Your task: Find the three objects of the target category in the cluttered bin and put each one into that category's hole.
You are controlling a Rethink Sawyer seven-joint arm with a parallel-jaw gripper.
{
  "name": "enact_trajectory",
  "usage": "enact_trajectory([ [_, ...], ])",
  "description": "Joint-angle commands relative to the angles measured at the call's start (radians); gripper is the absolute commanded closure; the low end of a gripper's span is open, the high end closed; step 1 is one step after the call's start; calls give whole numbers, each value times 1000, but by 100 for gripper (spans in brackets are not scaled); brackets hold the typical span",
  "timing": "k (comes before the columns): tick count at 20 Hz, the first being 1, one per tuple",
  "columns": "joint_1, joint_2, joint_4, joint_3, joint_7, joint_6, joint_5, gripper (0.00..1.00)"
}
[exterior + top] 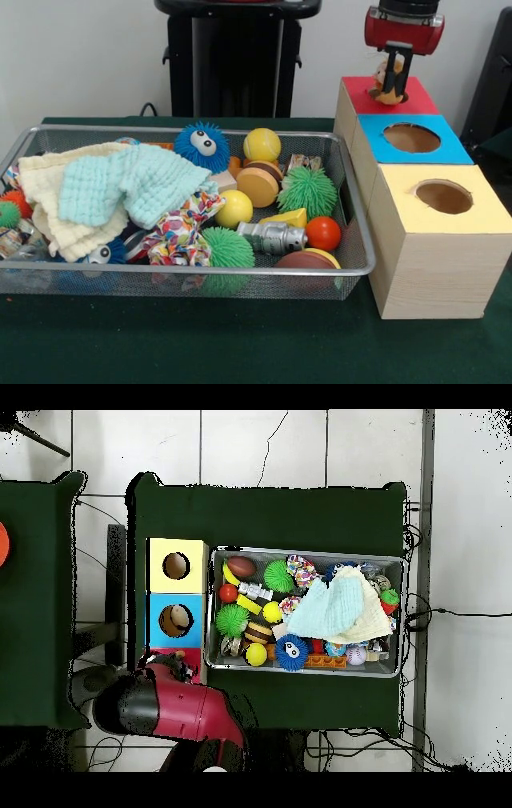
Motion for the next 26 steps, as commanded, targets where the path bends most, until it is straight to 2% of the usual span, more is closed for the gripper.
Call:
enact_trajectory([
  [1,-70,13,-12,147,92,-28,-17,100],
  [7,-57,35,45,149,127,-68,-35,100],
  [11,-23,48,45,94,136,-43,-53,100],
  [18,58,26,6,-35,146,96,-93,100],
  [23,93,47,-9,-86,162,110,-104,100],
  [26,87,61,0,-97,149,83,-114,100],
])
